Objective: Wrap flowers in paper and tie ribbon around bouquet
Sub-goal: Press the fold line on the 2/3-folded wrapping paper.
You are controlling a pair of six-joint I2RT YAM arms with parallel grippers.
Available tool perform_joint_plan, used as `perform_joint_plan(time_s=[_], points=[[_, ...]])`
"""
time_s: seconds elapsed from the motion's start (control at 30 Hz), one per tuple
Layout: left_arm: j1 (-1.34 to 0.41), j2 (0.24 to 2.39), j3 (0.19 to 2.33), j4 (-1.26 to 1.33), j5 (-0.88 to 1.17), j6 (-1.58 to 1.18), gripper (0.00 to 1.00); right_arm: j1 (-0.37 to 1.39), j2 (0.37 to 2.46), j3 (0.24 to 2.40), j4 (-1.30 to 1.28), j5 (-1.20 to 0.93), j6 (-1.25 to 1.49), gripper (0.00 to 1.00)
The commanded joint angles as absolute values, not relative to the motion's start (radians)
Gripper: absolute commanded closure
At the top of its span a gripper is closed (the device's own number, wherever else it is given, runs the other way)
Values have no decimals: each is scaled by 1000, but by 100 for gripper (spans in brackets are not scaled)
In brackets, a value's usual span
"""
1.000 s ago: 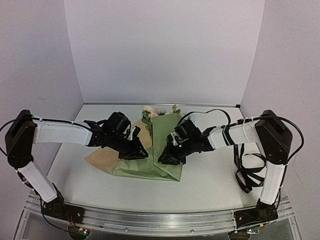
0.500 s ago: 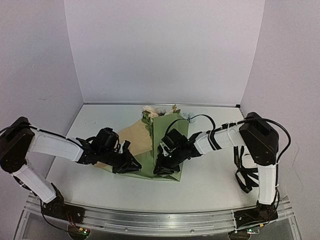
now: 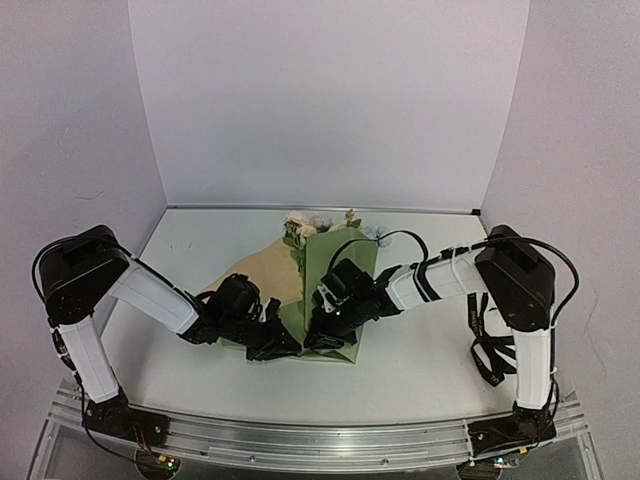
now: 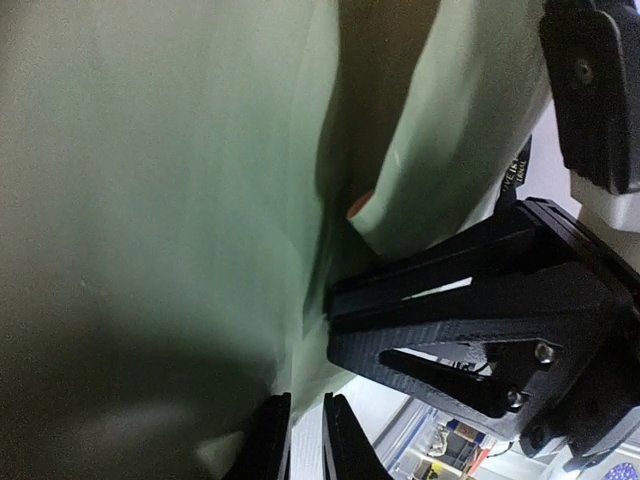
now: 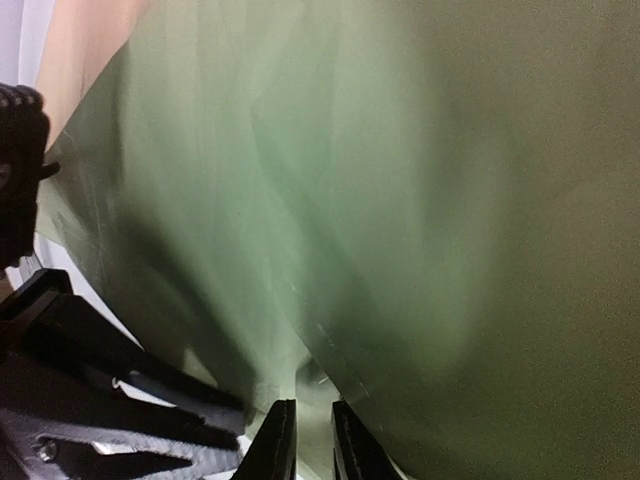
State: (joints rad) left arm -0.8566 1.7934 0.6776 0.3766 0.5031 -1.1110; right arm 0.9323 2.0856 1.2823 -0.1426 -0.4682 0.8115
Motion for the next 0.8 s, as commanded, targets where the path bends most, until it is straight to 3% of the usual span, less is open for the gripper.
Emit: perform_joint_plan(time_s=[0.0,0.53,0.77], points=[[-853,1795,652,292,414,-1117,86,933,2138,1242,-138,-460,845,85],[-785,1614,462,154,242,-1152,86,887,2132,1141,-74,-484,880,87],[-644,1444,331,75,182,-1165,84,874,2138,1128,-58,-497,885,88]])
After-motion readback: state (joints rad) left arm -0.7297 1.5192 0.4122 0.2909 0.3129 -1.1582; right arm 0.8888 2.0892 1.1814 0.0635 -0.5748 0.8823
